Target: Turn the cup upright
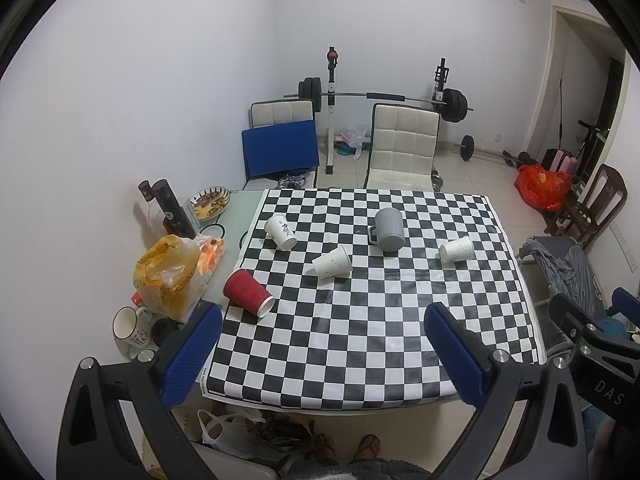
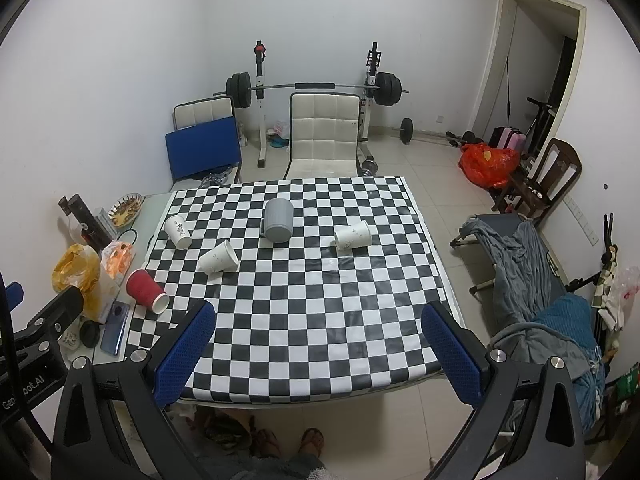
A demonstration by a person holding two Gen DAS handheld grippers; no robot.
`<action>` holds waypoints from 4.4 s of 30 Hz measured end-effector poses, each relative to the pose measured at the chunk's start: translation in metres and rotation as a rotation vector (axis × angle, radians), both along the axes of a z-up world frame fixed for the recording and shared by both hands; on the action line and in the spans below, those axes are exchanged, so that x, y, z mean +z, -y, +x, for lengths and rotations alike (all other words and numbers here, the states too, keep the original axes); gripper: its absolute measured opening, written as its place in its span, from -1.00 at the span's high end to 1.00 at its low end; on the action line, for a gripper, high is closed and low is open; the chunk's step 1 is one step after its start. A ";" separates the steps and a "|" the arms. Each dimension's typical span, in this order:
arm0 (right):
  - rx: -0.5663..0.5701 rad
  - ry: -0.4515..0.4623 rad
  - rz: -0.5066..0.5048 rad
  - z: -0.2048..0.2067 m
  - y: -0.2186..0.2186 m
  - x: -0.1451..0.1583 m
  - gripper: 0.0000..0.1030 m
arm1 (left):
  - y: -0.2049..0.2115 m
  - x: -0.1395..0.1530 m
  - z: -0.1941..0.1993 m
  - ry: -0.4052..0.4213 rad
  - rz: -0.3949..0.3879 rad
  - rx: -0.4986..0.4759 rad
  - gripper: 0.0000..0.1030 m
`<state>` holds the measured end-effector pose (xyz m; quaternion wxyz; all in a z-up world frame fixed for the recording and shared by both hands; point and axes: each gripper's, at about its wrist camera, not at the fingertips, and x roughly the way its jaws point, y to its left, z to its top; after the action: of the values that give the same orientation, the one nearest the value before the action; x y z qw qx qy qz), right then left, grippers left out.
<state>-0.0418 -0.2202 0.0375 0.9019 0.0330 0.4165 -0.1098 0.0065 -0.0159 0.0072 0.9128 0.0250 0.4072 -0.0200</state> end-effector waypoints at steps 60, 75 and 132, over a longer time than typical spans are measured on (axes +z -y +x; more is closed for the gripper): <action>0.068 -0.350 0.047 0.250 -0.079 -0.231 -1.00 | -0.114 -0.175 0.199 -0.372 0.124 0.210 -1.00; 0.239 -0.492 0.087 0.422 -0.116 -0.315 -1.00 | -0.133 -0.249 0.353 -0.537 0.077 0.321 -1.00; 0.149 -0.541 0.123 0.470 -0.086 -0.342 -1.00 | -0.080 -0.226 0.391 -0.458 -0.214 0.045 -0.11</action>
<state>0.4280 -0.1345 -0.3048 0.7599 0.0261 0.6491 -0.0226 0.3978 0.0643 -0.2192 0.7945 -0.0858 0.5993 -0.0479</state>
